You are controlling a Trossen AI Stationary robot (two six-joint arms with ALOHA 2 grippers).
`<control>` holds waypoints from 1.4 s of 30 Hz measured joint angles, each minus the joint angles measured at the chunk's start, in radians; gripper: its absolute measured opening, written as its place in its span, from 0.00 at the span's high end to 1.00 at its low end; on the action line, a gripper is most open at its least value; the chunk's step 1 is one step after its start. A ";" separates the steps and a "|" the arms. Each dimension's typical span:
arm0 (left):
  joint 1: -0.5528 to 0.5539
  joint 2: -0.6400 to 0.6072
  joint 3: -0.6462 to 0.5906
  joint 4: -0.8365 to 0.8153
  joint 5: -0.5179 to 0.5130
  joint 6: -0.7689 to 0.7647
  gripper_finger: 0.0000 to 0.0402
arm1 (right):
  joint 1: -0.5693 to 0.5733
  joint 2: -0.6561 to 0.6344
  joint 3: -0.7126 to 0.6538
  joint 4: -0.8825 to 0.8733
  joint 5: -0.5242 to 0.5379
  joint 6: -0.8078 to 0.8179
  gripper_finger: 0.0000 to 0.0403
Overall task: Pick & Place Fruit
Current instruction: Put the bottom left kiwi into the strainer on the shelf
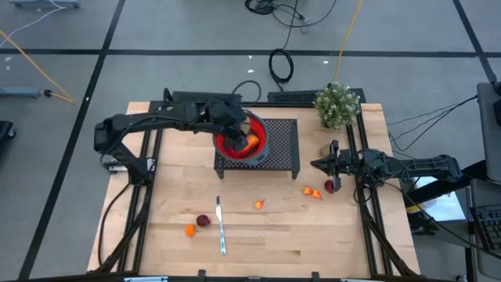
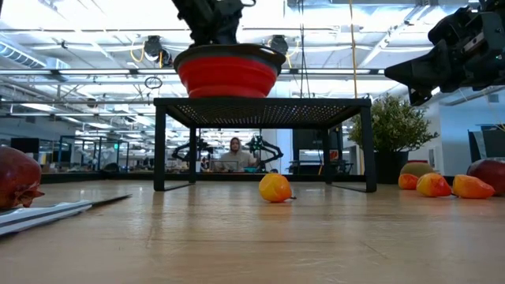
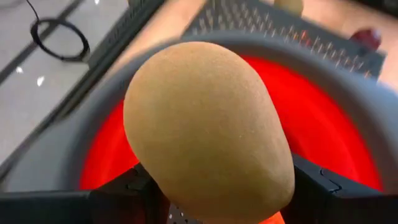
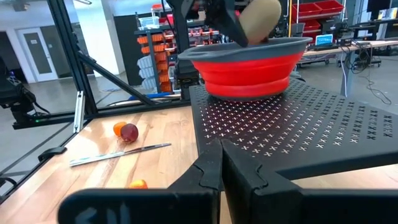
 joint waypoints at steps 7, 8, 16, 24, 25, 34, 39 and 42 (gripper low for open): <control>0.007 0.025 0.000 -0.027 0.052 0.002 0.43 | 0.000 0.000 0.000 -0.007 0.000 0.000 1.00; 0.007 0.024 0.000 -0.026 0.053 0.007 0.43 | 0.000 0.000 0.000 -0.007 0.000 0.000 1.00; 0.027 0.026 0.000 -0.027 0.044 0.040 0.43 | 0.000 0.000 0.000 -0.008 0.000 0.000 1.00; 0.054 0.039 0.000 -0.030 0.059 0.052 0.43 | 0.000 0.000 0.000 -0.007 0.000 0.000 1.00; 0.057 0.040 0.000 -0.030 0.067 0.052 0.43 | 0.000 0.000 0.000 -0.007 0.000 0.000 1.00; 0.065 0.039 0.000 -0.028 0.076 0.056 0.43 | 0.000 0.000 0.000 -0.007 0.000 0.000 1.00; 0.067 0.039 0.000 -0.028 0.077 0.064 0.43 | 0.000 0.000 0.000 -0.007 0.000 0.000 1.00; 0.068 0.039 0.000 -0.028 0.078 0.078 0.43 | 0.000 0.000 0.000 -0.007 0.000 0.000 1.00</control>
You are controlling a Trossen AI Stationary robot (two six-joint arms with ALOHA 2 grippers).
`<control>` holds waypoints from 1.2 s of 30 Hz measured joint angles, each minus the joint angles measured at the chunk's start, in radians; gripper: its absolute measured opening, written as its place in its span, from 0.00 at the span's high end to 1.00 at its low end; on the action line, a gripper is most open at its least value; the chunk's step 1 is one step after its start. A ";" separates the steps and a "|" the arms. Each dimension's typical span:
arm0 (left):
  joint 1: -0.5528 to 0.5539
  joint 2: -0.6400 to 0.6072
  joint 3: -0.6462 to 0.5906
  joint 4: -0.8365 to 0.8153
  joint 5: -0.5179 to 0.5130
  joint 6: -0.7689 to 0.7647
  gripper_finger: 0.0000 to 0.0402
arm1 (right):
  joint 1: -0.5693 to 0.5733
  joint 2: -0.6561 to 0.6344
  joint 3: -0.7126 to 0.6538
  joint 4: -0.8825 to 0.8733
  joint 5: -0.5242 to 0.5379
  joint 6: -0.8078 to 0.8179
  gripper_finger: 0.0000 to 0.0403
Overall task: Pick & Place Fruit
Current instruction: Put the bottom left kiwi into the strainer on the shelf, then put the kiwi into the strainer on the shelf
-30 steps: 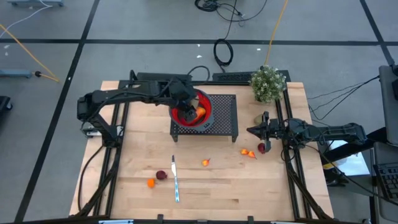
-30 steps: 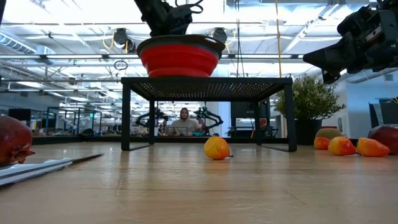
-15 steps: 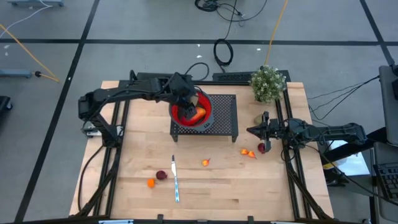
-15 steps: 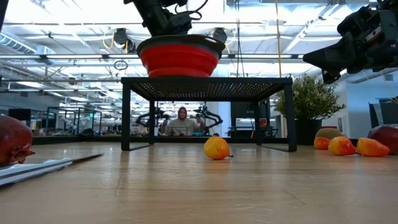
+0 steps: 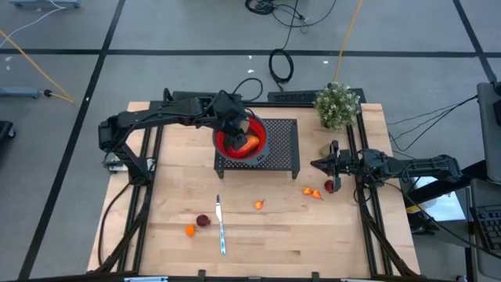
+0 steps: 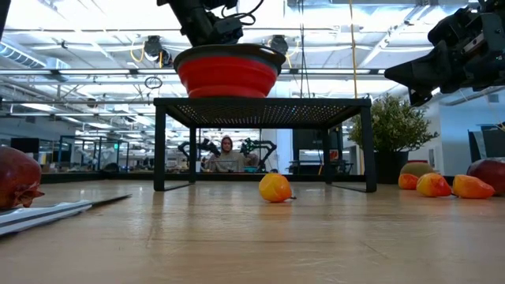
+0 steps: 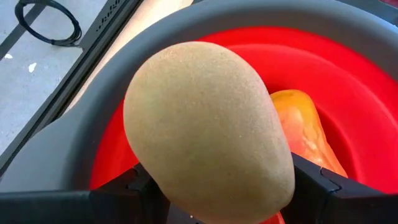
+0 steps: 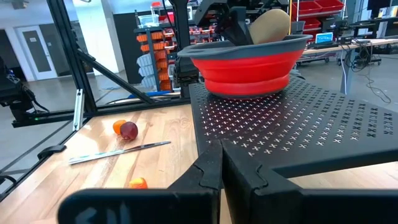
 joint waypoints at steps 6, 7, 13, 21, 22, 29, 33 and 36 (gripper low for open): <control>0.001 0.000 0.000 0.000 0.015 0.006 0.41 | 0.000 0.000 0.000 0.000 0.000 0.000 1.00; 0.004 0.000 0.000 0.000 0.024 0.006 0.40 | 0.000 0.000 0.000 0.000 0.000 0.000 1.00; 0.014 0.000 0.000 -0.002 0.026 0.000 0.32 | 0.000 0.000 0.000 0.000 0.000 0.000 1.00; 0.017 -0.008 0.000 -0.002 0.022 0.017 0.31 | 0.000 0.000 0.000 0.000 0.000 0.000 1.00; 0.017 -0.015 0.000 -0.002 0.022 0.017 0.31 | 0.000 0.000 0.000 0.000 0.000 0.000 1.00; -0.003 -0.102 0.076 -0.008 0.021 -0.028 0.39 | 0.000 0.000 0.000 0.001 0.000 0.000 1.00; -0.041 -0.171 0.120 0.002 0.022 -0.053 0.46 | 0.000 0.000 0.000 0.001 0.000 0.000 1.00; -0.076 -0.221 0.130 0.003 0.021 -0.053 0.53 | 0.000 0.000 0.000 0.001 0.000 0.000 1.00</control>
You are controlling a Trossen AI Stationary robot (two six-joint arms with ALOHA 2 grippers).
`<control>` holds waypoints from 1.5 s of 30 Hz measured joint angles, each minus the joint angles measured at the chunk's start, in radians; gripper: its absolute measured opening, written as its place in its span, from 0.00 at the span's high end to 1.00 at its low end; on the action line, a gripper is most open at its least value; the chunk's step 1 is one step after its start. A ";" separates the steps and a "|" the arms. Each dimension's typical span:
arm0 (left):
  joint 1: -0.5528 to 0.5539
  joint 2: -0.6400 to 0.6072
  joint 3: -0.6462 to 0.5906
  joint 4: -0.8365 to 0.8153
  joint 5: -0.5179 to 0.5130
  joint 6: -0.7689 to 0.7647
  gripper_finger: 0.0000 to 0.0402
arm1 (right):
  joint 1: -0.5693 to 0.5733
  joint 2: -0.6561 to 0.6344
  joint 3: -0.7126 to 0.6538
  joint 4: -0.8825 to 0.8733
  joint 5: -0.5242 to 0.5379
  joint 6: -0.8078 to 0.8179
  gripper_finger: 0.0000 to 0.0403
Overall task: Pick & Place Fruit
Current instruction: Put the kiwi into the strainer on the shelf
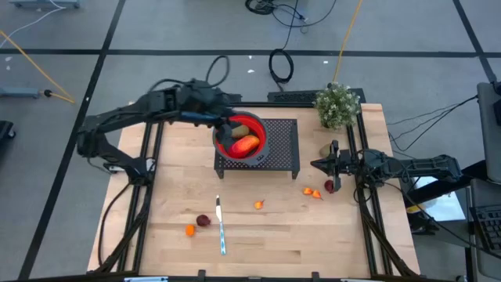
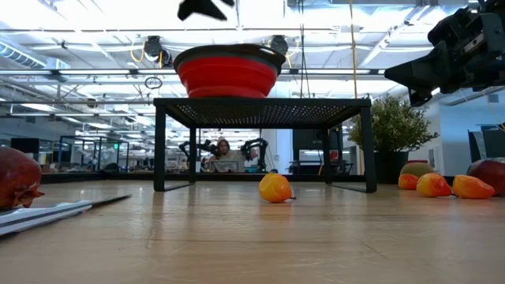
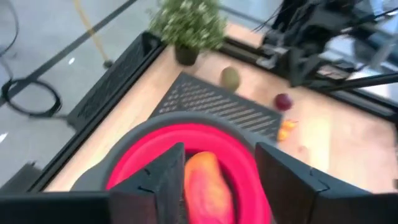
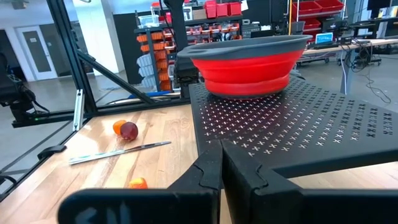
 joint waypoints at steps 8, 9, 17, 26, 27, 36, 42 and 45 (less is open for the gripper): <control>-0.074 -0.075 0.000 -0.003 -0.046 0.002 0.75 | 0.000 0.000 0.000 0.000 0.000 0.000 1.00; -0.079 -0.076 0.000 -0.003 -0.049 0.004 0.78 | 0.000 0.000 0.000 0.000 0.000 0.000 1.00; -0.089 -0.076 0.000 -0.003 -0.052 0.008 0.99 | 0.000 0.000 0.000 0.002 0.000 0.000 1.00; -0.089 -0.076 -0.005 0.005 0.007 0.066 0.99 | 0.000 0.000 0.000 0.017 0.000 -0.001 1.00; -0.089 -0.077 -0.016 0.020 0.012 0.073 0.99 | 0.000 0.000 0.000 0.025 0.000 0.002 1.00; -0.094 -0.180 -0.284 0.252 0.035 0.017 0.99 | 0.000 0.000 0.000 0.057 0.000 0.025 1.00; -0.105 -0.328 -0.514 0.508 0.037 -0.011 0.98 | 0.000 0.000 0.000 0.117 0.001 0.025 1.00; -0.107 -0.404 -0.625 0.576 0.035 -0.027 0.99 | 0.000 0.000 0.000 0.160 0.000 0.025 1.00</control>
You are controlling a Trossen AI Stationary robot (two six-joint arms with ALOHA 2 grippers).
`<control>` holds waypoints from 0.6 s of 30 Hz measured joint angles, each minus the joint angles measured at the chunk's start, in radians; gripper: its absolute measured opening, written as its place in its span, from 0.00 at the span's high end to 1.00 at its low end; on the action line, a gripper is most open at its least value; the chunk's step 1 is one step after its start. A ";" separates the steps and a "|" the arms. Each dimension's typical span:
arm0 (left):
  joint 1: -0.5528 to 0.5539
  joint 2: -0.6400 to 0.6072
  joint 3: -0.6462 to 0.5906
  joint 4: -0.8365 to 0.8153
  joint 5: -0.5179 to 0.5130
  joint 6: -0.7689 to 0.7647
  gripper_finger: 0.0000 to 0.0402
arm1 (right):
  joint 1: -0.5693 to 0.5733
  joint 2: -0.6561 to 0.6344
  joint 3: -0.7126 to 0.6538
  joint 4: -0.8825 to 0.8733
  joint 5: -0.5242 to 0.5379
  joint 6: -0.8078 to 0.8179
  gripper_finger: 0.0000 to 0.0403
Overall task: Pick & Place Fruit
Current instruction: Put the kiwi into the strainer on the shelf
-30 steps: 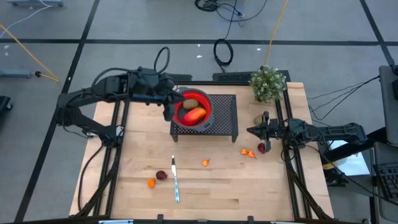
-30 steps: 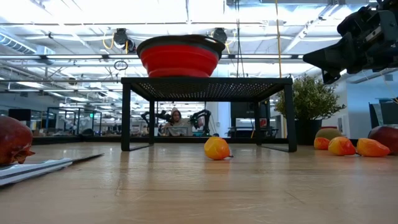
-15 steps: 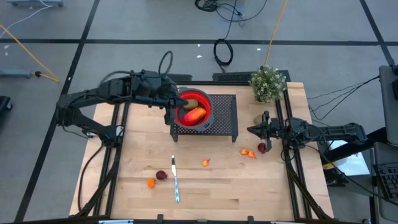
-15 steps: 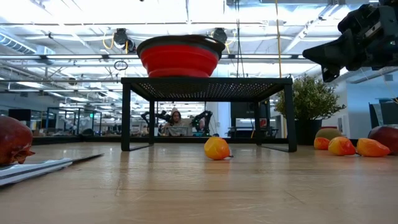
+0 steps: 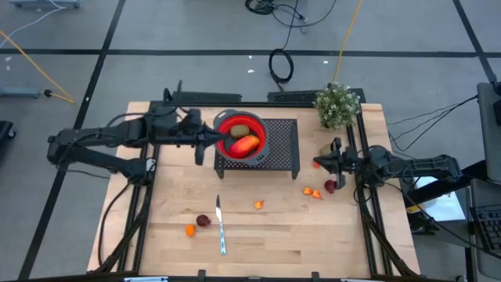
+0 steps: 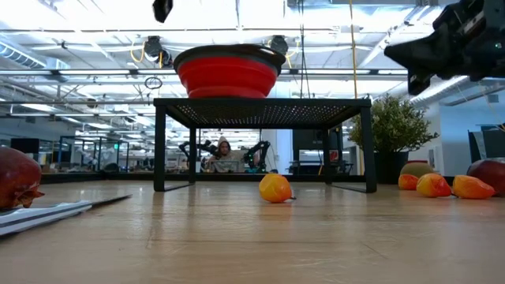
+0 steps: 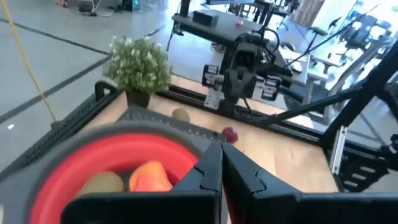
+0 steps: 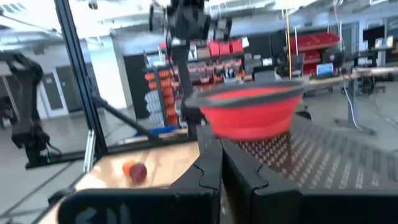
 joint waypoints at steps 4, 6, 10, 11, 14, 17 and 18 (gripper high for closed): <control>0.000 -0.104 -0.129 0.082 0.000 -0.005 0.99 | 0.000 0.000 0.000 0.071 0.000 0.000 1.00; 0.000 -0.158 -0.184 0.097 -0.001 -0.004 0.99 | 0.000 0.000 0.000 0.088 0.002 0.001 1.00; 0.001 -0.251 -0.275 0.112 -0.004 0.001 0.99 | 0.000 0.001 0.001 0.089 0.035 0.035 1.00; 0.001 -0.274 -0.293 0.120 -0.004 0.006 0.99 | 0.000 0.001 0.001 0.087 0.054 0.052 1.00; 0.001 -0.347 -0.344 0.133 -0.005 0.026 0.99 | 0.000 0.002 0.012 0.084 0.085 0.077 1.00; 0.001 -0.412 -0.389 0.136 -0.005 0.035 0.99 | 0.000 0.007 0.038 0.038 0.085 0.076 1.00; 0.001 -0.433 -0.403 0.135 -0.005 0.039 0.99 | 0.000 0.012 0.054 0.011 0.088 0.076 1.00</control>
